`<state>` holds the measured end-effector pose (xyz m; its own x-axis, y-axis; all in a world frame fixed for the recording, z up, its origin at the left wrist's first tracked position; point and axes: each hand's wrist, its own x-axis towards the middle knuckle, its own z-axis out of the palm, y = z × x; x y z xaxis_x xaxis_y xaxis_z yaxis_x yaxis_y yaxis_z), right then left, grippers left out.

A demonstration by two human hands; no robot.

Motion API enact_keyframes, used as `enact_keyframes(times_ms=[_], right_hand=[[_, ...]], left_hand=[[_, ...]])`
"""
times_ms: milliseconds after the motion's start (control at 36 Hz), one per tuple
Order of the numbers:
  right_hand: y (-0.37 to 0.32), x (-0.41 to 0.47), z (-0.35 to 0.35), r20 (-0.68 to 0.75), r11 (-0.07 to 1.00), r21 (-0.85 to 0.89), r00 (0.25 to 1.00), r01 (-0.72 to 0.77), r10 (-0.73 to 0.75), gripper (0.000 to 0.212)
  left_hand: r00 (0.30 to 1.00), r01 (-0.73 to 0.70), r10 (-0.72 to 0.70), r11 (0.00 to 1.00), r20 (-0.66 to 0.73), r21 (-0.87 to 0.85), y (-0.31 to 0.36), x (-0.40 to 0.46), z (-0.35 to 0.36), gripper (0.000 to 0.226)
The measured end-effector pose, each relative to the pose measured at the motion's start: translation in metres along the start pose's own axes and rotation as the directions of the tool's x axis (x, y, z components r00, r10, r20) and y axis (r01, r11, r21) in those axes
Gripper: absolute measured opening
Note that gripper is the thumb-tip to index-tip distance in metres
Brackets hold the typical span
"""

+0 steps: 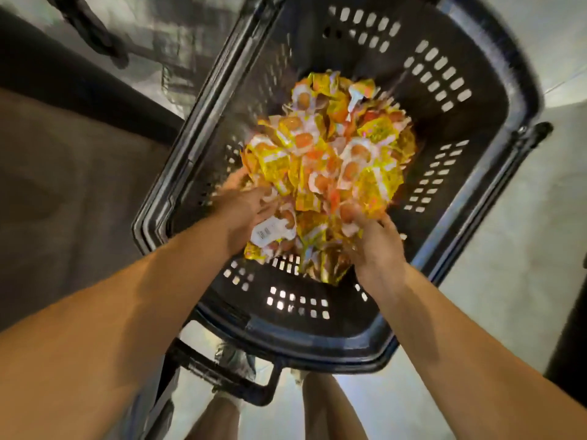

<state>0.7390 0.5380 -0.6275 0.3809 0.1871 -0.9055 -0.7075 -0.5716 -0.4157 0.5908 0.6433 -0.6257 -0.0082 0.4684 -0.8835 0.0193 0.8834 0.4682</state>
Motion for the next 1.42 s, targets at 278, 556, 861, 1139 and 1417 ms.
enact_keyframes(times_ms=[278, 556, 861, 1139, 1417], right_hand=[[-0.009, -0.044, -0.026, 0.032, 0.934, -0.357, 0.999, 0.024, -0.013, 0.036], [-0.077, -0.189, -0.064, 0.210, 0.624, -0.720, 0.952, 0.304, -0.222, 0.028], [-0.142, -0.353, -0.120, 0.469, 0.259, -0.798, 0.831, 0.544, -0.299, 0.056], [-0.136, -0.467, -0.168, 0.664, 0.176, -0.616, 0.626, 0.768, -0.408, 0.055], [-0.106, -0.501, -0.156, 0.758, 0.118, -0.598, 0.607, 0.793, -0.238, 0.057]], left_hand=[[0.997, 0.013, 0.019, 0.921, -0.077, 0.390, 0.009, -0.047, -0.033, 0.053], [0.989, -0.148, 0.118, 0.730, 0.090, 0.667, 0.058, -0.202, -0.064, 0.037], [0.889, -0.430, 0.381, 0.502, 0.255, 0.751, 0.128, -0.414, -0.069, 0.052], [0.799, -0.527, 0.542, 0.425, 0.260, 0.736, 0.099, -0.538, -0.114, 0.057], [0.814, -0.446, 0.580, 0.578, 0.040, 0.683, 0.032, -0.601, -0.168, 0.056]])
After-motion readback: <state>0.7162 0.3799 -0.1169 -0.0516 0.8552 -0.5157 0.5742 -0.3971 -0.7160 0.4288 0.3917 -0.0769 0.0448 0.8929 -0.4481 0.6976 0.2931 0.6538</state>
